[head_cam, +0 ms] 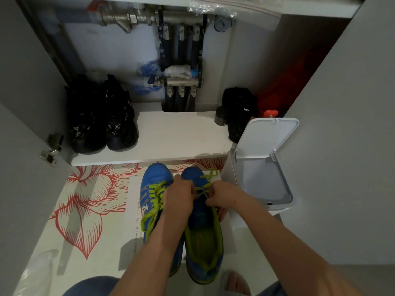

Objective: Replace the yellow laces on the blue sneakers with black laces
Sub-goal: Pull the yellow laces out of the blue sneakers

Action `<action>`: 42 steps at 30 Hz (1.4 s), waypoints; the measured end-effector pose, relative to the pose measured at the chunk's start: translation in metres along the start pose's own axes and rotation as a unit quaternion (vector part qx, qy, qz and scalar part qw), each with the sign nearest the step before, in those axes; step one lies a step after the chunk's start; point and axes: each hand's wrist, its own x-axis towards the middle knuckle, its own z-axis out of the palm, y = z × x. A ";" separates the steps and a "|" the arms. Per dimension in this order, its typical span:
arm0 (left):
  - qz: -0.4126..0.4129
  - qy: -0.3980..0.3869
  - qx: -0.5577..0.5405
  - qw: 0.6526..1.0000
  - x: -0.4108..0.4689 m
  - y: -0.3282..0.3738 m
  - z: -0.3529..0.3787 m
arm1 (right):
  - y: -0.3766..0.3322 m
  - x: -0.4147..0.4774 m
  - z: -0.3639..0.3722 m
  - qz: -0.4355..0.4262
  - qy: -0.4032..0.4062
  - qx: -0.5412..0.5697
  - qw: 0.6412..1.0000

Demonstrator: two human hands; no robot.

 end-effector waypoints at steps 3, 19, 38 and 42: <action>-0.013 0.067 -0.145 0.987 0.004 0.003 0.000 | 0.000 -0.001 -0.001 0.002 0.002 0.009 1.000; 0.011 0.001 0.004 1.000 -0.002 0.001 -0.006 | -0.001 -0.001 0.001 0.007 0.016 0.015 1.000; -0.029 0.018 -0.125 0.992 -0.002 0.002 -0.014 | -0.002 -0.005 0.001 0.008 0.010 0.032 0.999; -0.021 -0.026 0.012 0.999 0.003 -0.003 -0.005 | -0.003 -0.006 0.002 0.009 0.010 0.035 0.999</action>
